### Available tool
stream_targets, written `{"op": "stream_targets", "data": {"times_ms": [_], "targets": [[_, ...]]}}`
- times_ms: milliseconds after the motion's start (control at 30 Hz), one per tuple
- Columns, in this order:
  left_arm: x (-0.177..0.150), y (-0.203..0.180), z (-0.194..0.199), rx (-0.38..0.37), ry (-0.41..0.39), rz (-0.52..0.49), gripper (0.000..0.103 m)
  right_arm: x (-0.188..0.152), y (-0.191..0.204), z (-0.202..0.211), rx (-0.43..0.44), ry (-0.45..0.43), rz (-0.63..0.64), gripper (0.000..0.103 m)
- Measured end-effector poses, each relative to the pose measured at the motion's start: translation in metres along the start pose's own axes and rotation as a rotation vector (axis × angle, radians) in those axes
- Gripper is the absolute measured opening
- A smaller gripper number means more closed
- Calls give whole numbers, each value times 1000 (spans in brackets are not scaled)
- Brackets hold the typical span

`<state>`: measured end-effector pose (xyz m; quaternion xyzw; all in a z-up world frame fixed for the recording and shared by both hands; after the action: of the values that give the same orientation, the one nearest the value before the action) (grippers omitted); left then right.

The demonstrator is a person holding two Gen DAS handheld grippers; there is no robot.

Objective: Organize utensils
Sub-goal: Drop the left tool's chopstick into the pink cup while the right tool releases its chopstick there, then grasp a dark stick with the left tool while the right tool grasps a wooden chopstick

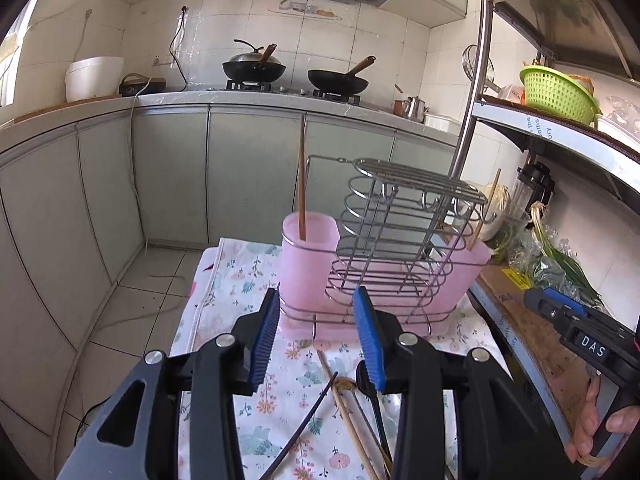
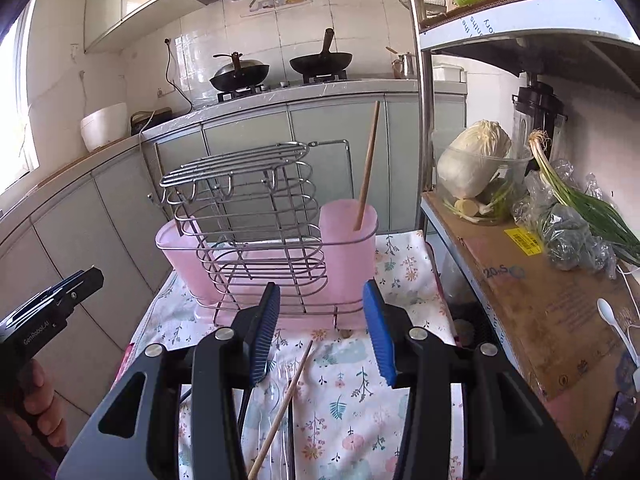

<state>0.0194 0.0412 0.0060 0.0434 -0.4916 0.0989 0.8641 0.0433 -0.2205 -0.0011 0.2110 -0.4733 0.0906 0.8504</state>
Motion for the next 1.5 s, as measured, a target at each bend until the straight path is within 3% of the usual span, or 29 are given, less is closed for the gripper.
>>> {"op": "stream_targets", "data": {"times_ms": [367, 567, 767, 933, 1167, 1333, 1500], "targets": [[-37, 15, -1, 26, 63, -25, 37, -33, 2, -18, 22, 89, -52, 44], [-47, 24, -11, 4, 125, -46, 37, -47, -1, -30, 58, 144, -101, 44], [-54, 13, -32, -41, 173, -147, 37, -58, -5, -47, 91, 199, -147, 44], [-66, -13, -72, -117, 309, -268, 37, -67, -20, -63, 142, 256, -222, 44], [-90, -48, -128, -112, 455, -500, 27, -73, -39, -86, 252, 334, -329, 44], [-93, -57, -150, -149, 510, -539, 22, -72, -44, -108, 282, 403, -358, 44], [-99, -62, -166, -153, 569, -562, 9, -71, -50, -136, 305, 466, -420, 44]]}}
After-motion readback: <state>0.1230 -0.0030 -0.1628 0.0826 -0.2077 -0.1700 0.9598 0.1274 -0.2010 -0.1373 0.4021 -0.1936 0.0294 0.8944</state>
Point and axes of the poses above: each gripper's, at about its wrist camera, not at the fingertips, and z roughly against the way its jaws point, y to its left, x to its top, the point moved 3 cm from there along -z, roughly the way its jaws point, and after that the axes turned 15 degrees about x, right-handed, at the moved point
